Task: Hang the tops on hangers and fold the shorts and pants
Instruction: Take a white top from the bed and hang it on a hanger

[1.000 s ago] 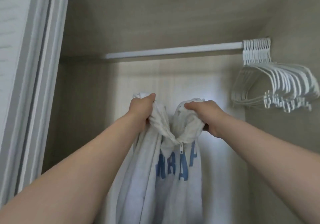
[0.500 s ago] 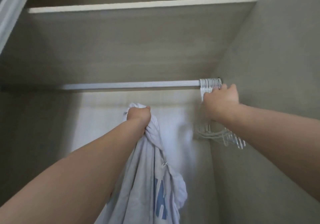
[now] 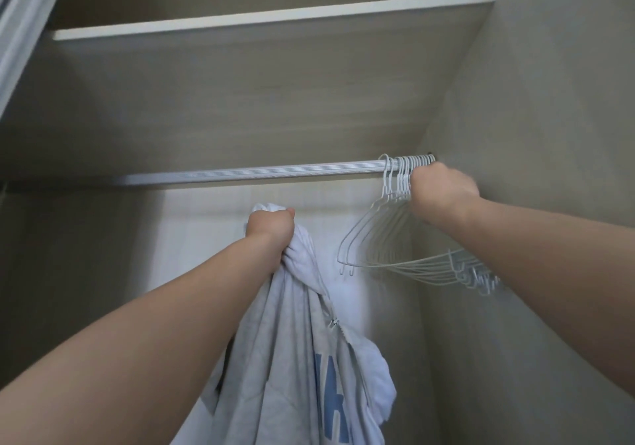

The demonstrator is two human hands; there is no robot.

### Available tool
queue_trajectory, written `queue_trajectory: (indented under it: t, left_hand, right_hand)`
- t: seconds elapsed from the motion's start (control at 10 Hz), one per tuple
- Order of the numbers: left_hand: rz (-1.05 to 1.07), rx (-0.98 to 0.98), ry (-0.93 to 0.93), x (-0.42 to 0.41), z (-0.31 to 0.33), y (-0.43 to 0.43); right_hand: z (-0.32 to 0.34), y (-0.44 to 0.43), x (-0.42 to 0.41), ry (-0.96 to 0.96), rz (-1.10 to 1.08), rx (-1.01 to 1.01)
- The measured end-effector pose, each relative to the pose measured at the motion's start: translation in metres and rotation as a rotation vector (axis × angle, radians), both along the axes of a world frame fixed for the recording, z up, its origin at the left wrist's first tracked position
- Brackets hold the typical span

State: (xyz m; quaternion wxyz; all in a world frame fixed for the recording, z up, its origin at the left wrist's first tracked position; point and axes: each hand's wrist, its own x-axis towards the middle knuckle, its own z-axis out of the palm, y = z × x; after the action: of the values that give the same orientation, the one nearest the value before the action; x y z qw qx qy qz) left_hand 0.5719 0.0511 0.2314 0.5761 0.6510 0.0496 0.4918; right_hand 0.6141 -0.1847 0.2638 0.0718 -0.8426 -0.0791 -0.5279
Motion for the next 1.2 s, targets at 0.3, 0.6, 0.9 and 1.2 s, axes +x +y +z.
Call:
queue_trajectory:
  t: [0.3,0.6,0.9,1.2]
  left_hand:
    - [0.100,0.040,-0.004,-0.014,-0.012,0.014]
    - [0.123,0.034,-0.011,-0.038,-0.022,0.034]
    - [0.123,-0.021,0.033,-0.055,-0.046,0.066]
    - [0.079,-0.114,0.089,-0.088,-0.093,0.039]
  right_hand:
    - [0.006,0.017,-0.020,-0.020,0.276,0.126]
    - [-0.084,0.074,0.000,0.299,1.036,0.864]
    - [-0.149,0.110,0.017,0.678,1.233,1.045]
    - [-0.180,0.091,-0.024,0.647,1.230,1.014]
